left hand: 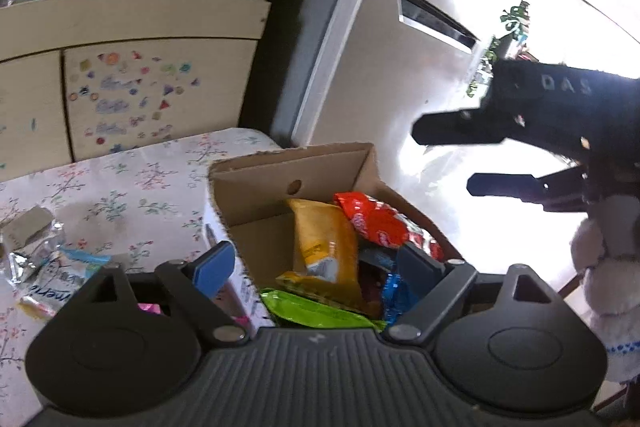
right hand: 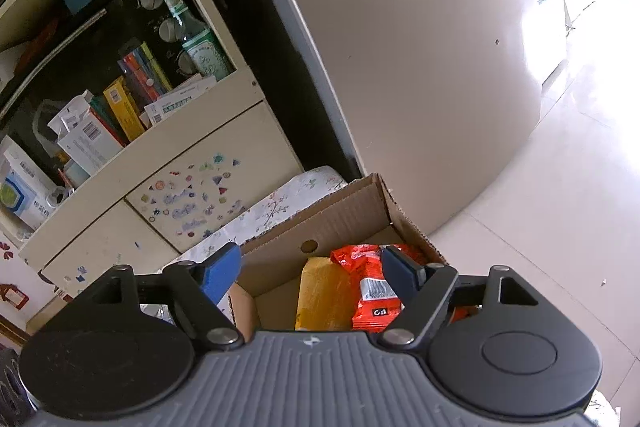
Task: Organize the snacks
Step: 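Release the green packet into the box with the left gripper while the right gripper releases the red bag, then move both open grippers back over the remaining snacks on the table, then grasp the yellow waffle packet with the left gripper while the right gripper grasps the pink packet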
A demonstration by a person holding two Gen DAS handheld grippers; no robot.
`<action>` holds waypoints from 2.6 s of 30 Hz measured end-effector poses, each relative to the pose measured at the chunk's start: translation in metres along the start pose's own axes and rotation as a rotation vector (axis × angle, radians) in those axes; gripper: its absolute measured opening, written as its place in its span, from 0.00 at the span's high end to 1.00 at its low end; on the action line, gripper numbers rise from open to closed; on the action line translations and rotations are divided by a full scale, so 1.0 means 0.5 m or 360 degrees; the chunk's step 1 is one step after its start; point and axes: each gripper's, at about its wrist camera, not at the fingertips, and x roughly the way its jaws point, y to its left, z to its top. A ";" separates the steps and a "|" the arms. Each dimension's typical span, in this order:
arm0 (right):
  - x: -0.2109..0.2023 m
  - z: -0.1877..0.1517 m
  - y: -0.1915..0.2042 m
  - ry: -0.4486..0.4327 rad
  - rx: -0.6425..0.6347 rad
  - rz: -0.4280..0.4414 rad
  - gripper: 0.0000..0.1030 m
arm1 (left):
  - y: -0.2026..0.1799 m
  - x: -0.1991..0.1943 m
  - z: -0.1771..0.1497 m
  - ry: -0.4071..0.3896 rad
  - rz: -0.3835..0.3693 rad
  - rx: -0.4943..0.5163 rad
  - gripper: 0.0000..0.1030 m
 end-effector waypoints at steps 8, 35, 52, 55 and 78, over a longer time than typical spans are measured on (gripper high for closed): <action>0.007 -0.005 0.022 0.0024 -0.0048 0.0088 0.19 | 0.048 -0.025 0.023 -0.0012 0.0139 -0.0072 0.14; 0.124 -0.158 0.232 0.0394 -0.0640 0.0313 0.18 | 0.273 -0.195 0.090 -0.0176 0.0497 -0.0343 0.10; 0.234 -0.227 0.285 0.0515 -0.0864 0.0060 0.23 | 0.456 -0.177 0.089 -0.0143 0.0662 -0.0579 0.10; 0.235 -0.228 0.288 0.0543 -0.0845 0.0094 0.23 | 0.481 -0.156 0.084 -0.0100 0.0674 -0.0562 0.10; 0.246 -0.244 0.302 0.0571 -0.0846 0.0089 0.16 | 0.616 0.014 0.023 0.0199 0.1086 -0.0547 0.08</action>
